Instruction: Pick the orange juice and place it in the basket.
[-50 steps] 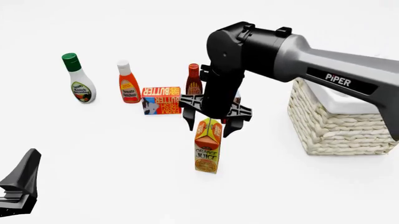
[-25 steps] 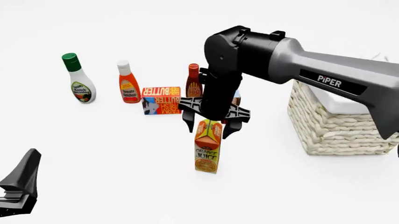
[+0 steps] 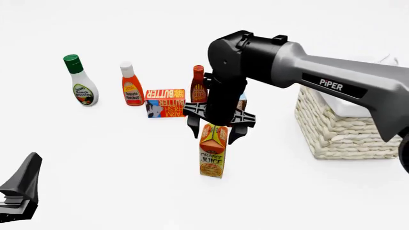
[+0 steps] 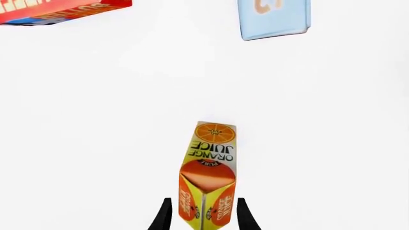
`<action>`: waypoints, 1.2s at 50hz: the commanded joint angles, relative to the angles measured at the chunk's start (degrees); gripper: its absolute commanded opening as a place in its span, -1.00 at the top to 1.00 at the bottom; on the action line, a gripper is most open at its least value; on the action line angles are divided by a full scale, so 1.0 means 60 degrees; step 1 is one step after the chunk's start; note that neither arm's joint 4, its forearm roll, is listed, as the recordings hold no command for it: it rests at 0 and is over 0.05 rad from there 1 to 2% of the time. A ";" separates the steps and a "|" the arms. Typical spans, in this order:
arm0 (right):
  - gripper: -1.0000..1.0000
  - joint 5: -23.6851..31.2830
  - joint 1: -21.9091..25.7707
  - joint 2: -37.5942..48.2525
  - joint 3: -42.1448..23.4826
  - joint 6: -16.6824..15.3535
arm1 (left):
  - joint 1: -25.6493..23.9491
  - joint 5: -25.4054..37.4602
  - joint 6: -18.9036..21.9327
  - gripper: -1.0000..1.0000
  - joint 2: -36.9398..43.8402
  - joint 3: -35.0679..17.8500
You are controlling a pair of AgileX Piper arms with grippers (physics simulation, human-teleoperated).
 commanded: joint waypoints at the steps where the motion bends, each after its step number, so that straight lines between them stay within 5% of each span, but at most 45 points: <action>1: -1.00 0.0000 0.0027 0.0072 -0.0026 0.0026 | 0.0002 0.0001 0.0001 -1.00 -0.0001 0.0000; 60: -1.00 -0.0001 -0.0014 0.0707 -0.0355 -0.0050 | 0.0001 0.0000 0.0000 -1.00 -0.0001 0.0000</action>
